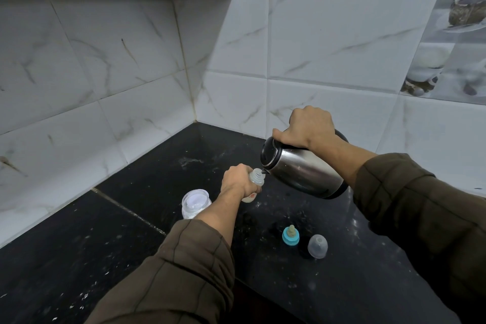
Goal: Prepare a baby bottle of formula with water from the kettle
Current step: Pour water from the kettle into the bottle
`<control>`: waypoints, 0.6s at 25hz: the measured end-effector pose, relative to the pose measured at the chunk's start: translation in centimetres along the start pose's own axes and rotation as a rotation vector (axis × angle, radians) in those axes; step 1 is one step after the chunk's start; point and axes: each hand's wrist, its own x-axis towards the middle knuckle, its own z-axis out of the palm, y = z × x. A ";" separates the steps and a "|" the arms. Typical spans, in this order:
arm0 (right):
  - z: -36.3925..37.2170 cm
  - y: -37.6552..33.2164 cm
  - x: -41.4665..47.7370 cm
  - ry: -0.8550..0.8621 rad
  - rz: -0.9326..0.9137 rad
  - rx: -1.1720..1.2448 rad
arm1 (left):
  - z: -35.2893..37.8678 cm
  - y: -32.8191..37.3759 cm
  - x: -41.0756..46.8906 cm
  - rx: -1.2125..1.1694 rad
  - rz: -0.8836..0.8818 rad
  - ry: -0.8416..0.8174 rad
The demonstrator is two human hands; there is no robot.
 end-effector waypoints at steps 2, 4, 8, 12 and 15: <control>0.0 0.0 -0.1 -0.004 0.001 0.000 | -0.1 0.0 -0.1 0.002 0.001 0.002; -0.1 -0.1 -0.1 -0.004 -0.005 -0.002 | -0.1 -0.1 -0.1 -0.003 0.002 0.001; -0.2 -0.3 -0.2 -0.001 -0.017 -0.005 | -0.1 -0.1 -0.2 -0.001 0.006 -0.002; -0.3 -0.4 -0.2 0.002 -0.024 -0.008 | -0.2 -0.2 -0.3 0.001 0.005 0.001; -0.3 -0.4 -0.2 0.009 -0.027 -0.014 | -0.2 -0.2 -0.3 -0.006 0.004 0.007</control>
